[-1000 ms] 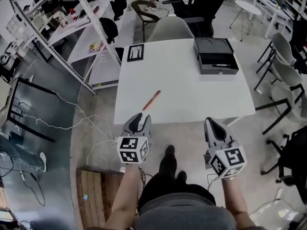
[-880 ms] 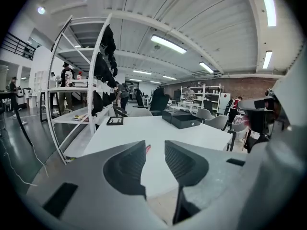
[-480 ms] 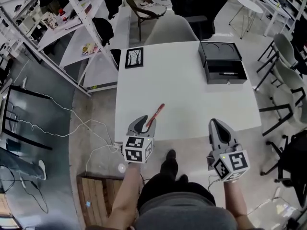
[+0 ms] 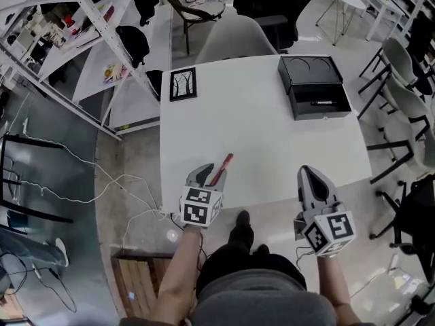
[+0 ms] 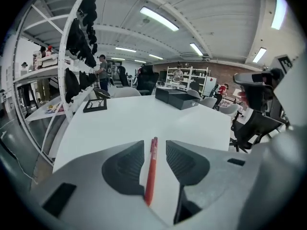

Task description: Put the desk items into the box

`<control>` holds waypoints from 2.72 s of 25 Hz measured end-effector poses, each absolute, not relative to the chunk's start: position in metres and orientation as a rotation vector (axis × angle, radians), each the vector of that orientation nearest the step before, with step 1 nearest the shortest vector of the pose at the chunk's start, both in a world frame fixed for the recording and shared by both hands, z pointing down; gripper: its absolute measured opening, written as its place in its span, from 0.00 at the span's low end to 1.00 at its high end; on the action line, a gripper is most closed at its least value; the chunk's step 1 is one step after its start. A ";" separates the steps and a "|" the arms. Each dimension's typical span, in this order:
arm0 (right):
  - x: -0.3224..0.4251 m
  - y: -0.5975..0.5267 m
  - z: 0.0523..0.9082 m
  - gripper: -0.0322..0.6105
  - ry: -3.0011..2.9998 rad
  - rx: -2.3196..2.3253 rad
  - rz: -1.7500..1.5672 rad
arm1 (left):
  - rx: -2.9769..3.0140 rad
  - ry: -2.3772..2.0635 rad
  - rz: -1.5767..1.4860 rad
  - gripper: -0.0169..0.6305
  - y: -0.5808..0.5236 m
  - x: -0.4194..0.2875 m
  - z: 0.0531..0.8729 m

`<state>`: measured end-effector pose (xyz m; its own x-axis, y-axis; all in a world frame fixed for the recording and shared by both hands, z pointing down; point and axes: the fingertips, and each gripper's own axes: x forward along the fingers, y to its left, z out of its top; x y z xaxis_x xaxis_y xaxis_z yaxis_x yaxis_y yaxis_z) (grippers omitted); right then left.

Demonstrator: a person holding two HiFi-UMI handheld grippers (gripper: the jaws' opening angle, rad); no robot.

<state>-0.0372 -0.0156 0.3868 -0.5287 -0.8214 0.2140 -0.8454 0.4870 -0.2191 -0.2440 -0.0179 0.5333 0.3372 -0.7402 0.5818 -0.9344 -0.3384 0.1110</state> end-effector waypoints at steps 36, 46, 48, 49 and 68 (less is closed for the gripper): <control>-0.023 -0.037 0.400 0.06 -2.512 1.636 0.540 | 2.118 -1.298 0.965 0.11 -0.031 -0.233 0.588; -0.015 -0.036 0.401 0.06 -2.506 1.668 0.574 | 2.166 -1.336 0.912 0.11 -0.043 -0.231 0.566; -0.013 -0.036 0.401 0.06 -2.500 1.683 0.576 | 2.192 -1.340 0.885 0.11 -0.049 -0.228 0.553; -0.012 -0.036 0.401 0.06 -2.497 1.691 0.575 | 2.201 -1.338 0.872 0.11 -0.052 -0.226 0.546; 0.048 -0.034 0.391 0.06 -2.406 1.918 0.561 | 2.455 -1.258 0.794 0.11 -0.116 -0.153 0.469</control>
<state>0.0483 -0.0344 0.3910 -0.2475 -0.9411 0.2304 -0.9460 0.1834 -0.2673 -0.1533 -0.1159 0.4695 0.4725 -0.6620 0.5818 -0.8100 -0.5863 -0.0093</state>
